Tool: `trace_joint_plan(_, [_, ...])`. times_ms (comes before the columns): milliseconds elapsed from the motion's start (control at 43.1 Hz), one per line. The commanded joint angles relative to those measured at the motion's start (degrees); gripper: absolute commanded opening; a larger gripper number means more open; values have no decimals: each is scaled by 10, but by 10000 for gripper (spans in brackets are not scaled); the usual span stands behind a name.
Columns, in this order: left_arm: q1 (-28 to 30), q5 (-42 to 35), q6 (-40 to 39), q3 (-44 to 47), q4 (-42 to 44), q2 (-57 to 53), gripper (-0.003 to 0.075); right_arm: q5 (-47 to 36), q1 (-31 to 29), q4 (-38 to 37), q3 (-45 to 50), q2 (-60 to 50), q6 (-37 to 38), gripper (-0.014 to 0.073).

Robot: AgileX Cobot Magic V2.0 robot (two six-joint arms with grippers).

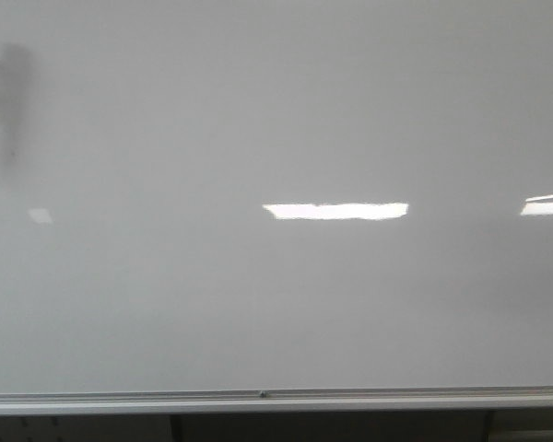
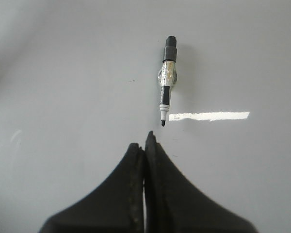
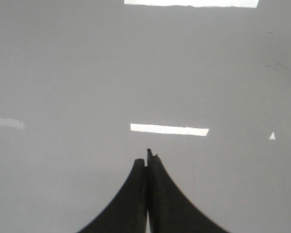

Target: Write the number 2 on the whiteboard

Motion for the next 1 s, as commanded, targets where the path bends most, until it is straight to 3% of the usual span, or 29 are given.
trace_joint_plan(0, [-4, -50, 0, 19, -1, -15, -20, -43, -2, -4, -1, -10, -2, -66])
trace_joint_plan(649, [-4, -50, 0, 19, -1, -15, -20, -44, -2, -7, -1, -10, -2, -66])
trace_joint_plan(973, [-4, -142, -2, 19, -1, -15, -20, -64, -2, -3, -15, -10, -2, -66])
